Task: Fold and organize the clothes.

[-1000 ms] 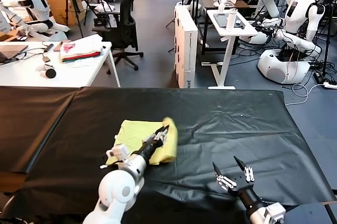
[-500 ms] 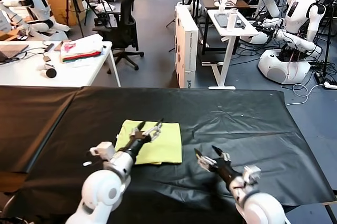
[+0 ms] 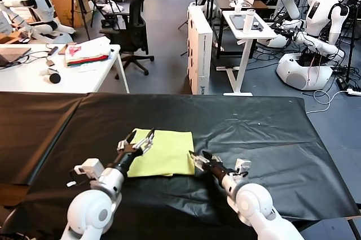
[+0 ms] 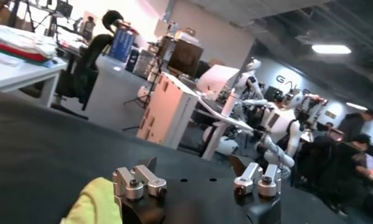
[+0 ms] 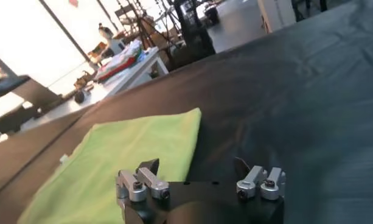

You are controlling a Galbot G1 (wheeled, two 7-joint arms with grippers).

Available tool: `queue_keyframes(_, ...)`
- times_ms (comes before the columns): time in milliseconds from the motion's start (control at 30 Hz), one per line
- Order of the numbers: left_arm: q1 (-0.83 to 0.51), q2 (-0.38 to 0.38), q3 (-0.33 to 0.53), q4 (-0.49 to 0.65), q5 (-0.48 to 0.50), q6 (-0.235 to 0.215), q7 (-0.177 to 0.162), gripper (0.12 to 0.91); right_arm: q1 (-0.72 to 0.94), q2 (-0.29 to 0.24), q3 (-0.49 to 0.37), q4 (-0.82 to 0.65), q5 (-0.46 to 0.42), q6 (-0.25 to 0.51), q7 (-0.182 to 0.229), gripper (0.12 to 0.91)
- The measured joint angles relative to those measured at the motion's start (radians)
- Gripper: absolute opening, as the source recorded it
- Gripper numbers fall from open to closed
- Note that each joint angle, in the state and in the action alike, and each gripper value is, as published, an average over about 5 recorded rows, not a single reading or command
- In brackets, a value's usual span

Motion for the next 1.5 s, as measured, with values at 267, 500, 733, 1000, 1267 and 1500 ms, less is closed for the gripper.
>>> queue_keyframes(267,0.016,0.001,-0.016,-0.003,0.002,-0.003,0.003,0.907,0.007,0.016,-0.013,-0.017,0.004,-0.004,-0.004,0.241)
queue_keyframes(500,0.027,-0.002,-0.021,-0.005,0.003,-0.005,0.003,0.907,-0.002,0.015,-0.004,-0.01,-0.001,-0.001,-0.005,0.139)
queue_keyframes(733,0.037,-0.004,-0.036,-0.003,0.005,-0.009,0.006,0.907,-0.039,-0.013,0.055,0.038,-0.031,-0.011,0.037,0.139)
queue_keyframes(1000,0.031,-0.004,-0.043,0.007,0.006,-0.013,0.006,0.907,-0.101,-0.066,0.144,0.107,-0.1,-0.045,0.072,0.139)
queue_keyframes(1267,0.044,0.009,-0.053,0.007,0.061,-0.042,0.024,0.907,-0.156,-0.097,0.204,0.146,-0.176,0.009,0.005,0.277)
queue_keyframes(1500,0.062,0.056,-0.06,0.004,0.142,-0.103,0.012,0.907,-0.25,-0.134,0.264,0.162,-0.419,0.262,-0.092,0.705)
